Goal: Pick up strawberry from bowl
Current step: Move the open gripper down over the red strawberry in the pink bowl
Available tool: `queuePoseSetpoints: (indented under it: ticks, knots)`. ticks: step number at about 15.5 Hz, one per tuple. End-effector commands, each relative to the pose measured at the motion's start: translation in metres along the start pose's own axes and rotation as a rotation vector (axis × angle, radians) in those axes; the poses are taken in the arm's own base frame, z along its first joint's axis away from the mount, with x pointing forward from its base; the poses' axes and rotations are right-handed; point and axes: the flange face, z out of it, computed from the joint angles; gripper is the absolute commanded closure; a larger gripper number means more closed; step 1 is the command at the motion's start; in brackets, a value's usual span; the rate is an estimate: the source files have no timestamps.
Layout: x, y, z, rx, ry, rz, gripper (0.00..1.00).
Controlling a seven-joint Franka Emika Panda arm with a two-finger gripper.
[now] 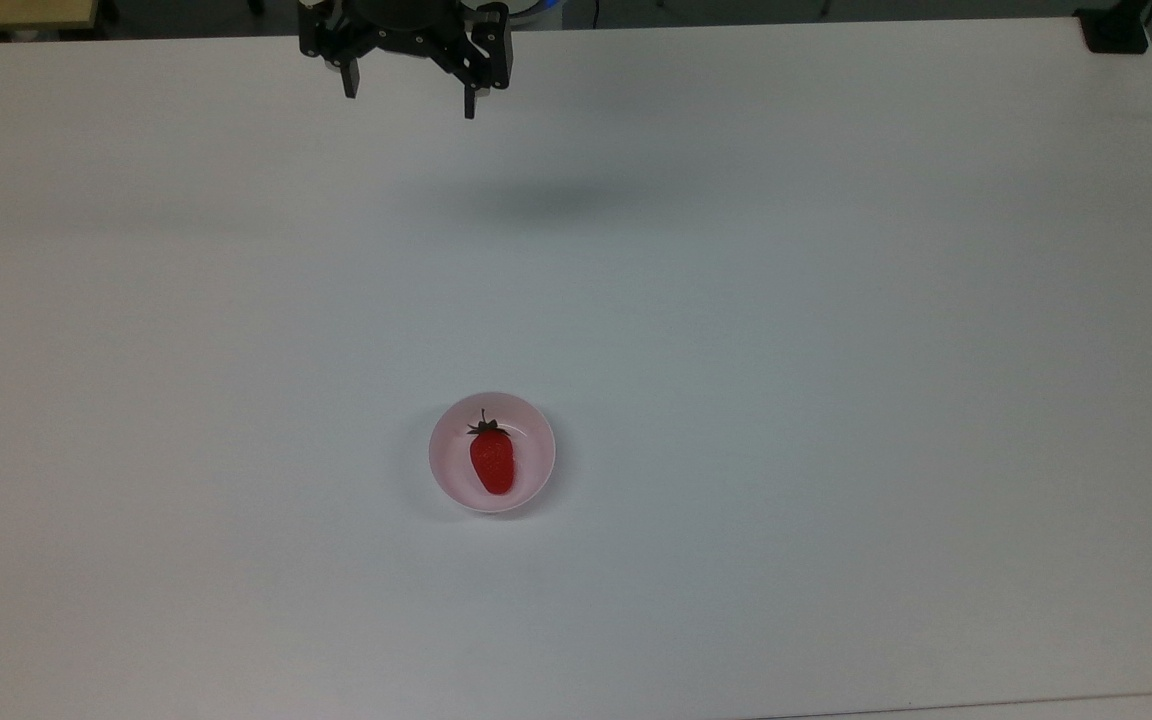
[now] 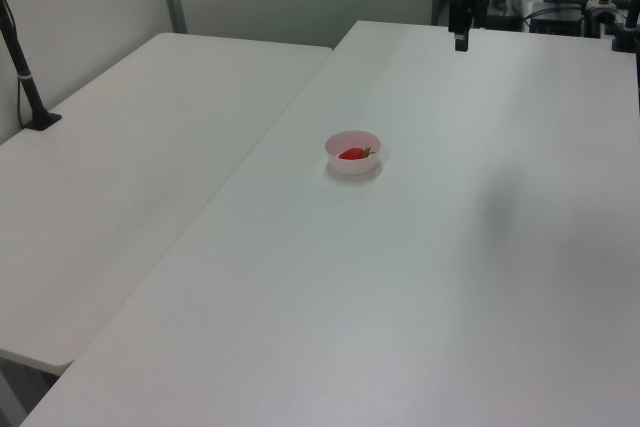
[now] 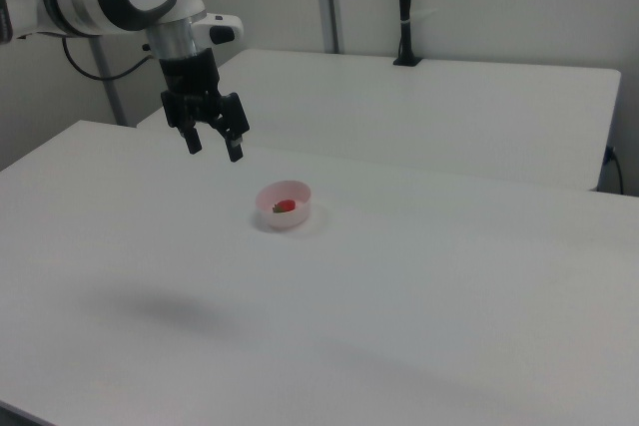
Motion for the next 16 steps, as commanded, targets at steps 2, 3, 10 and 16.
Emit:
queuePoseSetpoints:
  ticks: [2, 3, 10, 16]
  knots:
    - [-0.004, 0.004, 0.002, 0.018, -0.002, -0.017, 0.0]
    - [-0.004, 0.004, 0.002, 0.018, -0.002, -0.018, 0.0]
    - [0.004, 0.002, 0.006, 0.021, 0.007, -0.017, 0.0]
    - [0.046, -0.005, 0.021, 0.038, 0.11, -0.008, 0.0]
